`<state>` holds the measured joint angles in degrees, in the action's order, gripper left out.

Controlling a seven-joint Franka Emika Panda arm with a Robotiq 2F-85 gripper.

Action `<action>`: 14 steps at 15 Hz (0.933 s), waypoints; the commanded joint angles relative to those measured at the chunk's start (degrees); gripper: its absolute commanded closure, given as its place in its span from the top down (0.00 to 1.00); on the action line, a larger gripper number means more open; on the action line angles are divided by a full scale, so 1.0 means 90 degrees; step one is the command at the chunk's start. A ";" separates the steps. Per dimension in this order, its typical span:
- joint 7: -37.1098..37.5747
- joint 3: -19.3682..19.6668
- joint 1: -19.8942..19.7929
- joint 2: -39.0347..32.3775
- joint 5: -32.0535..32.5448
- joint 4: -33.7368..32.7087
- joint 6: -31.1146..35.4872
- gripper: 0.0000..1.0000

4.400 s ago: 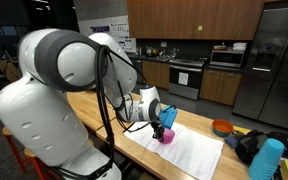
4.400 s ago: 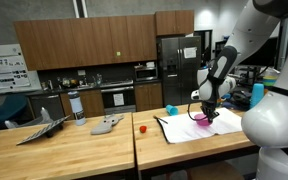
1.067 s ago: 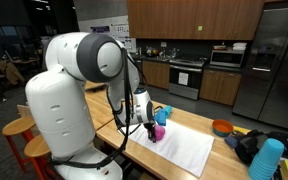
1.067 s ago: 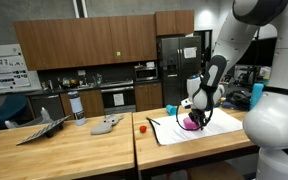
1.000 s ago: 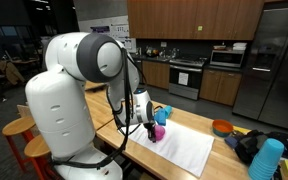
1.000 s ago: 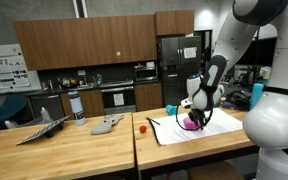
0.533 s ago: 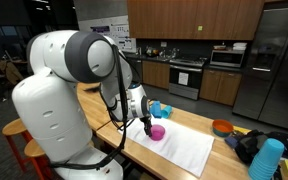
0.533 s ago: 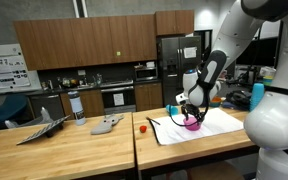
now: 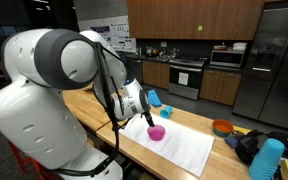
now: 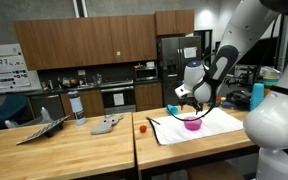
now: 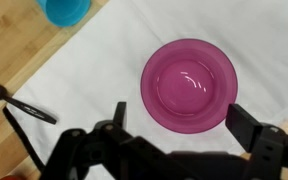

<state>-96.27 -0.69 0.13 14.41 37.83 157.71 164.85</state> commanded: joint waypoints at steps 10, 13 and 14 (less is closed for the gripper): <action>-0.1842 0.0946 -0.0031 -0.0485 -0.0906 -0.0253 0.0756 1.00; -0.1962 0.0986 0.0054 -0.0615 -0.1044 -0.0333 0.0820 1.00; -0.1916 0.0970 0.0087 -0.0632 -0.1197 -0.0330 0.0860 1.00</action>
<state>-112.17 9.17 1.69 9.07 30.01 154.96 171.69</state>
